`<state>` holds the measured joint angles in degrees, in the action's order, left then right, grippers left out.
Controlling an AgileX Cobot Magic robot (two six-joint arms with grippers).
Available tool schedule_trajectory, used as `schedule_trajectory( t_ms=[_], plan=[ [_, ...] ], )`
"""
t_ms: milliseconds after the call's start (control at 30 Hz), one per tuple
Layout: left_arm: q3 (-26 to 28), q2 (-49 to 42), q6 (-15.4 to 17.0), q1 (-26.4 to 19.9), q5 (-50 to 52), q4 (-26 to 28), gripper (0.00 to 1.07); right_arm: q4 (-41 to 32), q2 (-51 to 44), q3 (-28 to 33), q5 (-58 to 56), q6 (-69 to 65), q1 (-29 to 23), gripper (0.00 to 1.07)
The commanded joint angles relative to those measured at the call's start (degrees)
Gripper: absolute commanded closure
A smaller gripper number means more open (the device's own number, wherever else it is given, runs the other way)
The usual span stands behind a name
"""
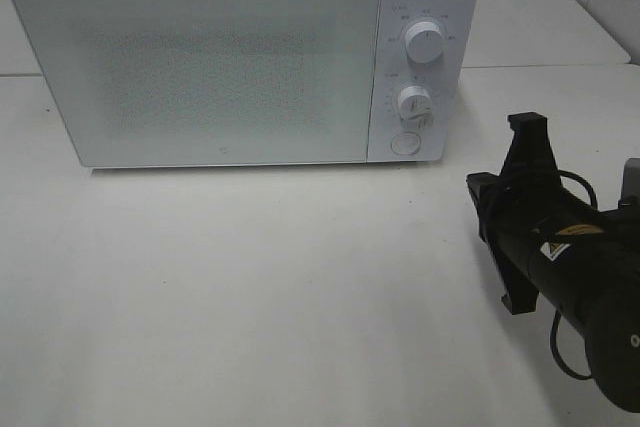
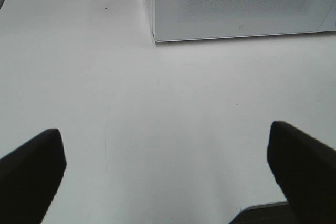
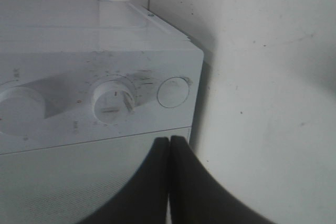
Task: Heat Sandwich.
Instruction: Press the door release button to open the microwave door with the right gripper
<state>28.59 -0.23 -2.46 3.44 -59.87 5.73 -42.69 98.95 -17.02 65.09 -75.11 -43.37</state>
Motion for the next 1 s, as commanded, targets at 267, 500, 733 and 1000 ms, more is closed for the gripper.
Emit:
schedule_trajectory(
  t_ms=[267, 500, 733, 1000],
  plan=[
    [-0.17, -1.32, 0.29, -0.11, 0.46, -0.11, 0.03, 0.63, 0.23, -4.64, -10.31, 1.38, 0.06, 1.05],
    [-0.17, -1.32, 0.29, -0.11, 0.46, -0.11, 0.03, 5.39, 6.25, -9.45, -10.71, -0.74, 2.23, 1.05],
    [-0.17, -1.32, 0.29, -0.11, 0.46, -0.11, 0.03, 8.94, 8.82, -13.46, -12.03, -1.83, 5.04, 1.07],
    [-0.17, -1.32, 0.29, -0.11, 0.46, -0.11, 0.03, 9.63, 11.06, -17.99, -14.84, -1.43, 9.11, 1.07]
  ],
)
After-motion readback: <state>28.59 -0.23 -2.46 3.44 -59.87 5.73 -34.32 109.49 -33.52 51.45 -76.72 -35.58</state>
